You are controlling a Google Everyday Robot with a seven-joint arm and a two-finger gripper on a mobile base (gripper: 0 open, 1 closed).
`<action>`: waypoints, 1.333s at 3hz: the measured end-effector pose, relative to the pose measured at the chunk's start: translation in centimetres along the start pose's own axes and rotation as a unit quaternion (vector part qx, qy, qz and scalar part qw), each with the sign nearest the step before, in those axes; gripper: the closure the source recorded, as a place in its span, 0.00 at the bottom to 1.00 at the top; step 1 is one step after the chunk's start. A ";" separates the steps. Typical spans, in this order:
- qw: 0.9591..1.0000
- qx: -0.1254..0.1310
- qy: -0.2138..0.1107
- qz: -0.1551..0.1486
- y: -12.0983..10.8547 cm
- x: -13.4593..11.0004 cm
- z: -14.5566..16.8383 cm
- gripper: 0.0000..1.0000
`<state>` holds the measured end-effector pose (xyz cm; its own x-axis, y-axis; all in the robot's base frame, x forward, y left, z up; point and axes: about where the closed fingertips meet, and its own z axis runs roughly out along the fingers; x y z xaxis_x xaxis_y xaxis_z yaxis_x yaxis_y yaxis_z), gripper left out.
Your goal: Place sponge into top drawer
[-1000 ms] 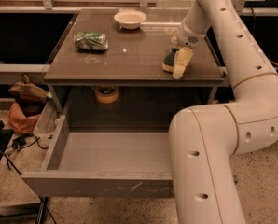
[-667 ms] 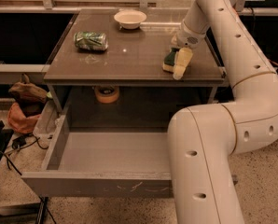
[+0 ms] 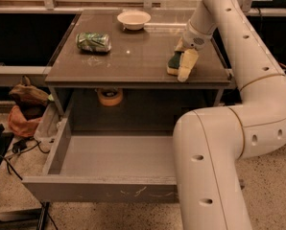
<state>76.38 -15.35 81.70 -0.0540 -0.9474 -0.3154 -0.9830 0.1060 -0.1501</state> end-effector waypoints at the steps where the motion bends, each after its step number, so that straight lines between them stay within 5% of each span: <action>1: 1.000 0.015 -0.011 -0.003 -0.8 -0.5 0.0 0.64; 2: 0.999 0.039 -0.023 -0.028 -1.2 -1.6 -2.3 0.88; 3: 0.994 0.072 -0.049 -0.069 0.6 -3.8 -7.3 1.00; 4: 0.994 0.072 -0.049 -0.069 0.6 -3.8 -7.3 1.00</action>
Offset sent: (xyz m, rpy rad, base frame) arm -0.0884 0.0286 0.0329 0.0286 -0.1468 0.0947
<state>74.75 -13.91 89.61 0.1036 -0.9225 -0.3718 -0.9442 0.0263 -0.3283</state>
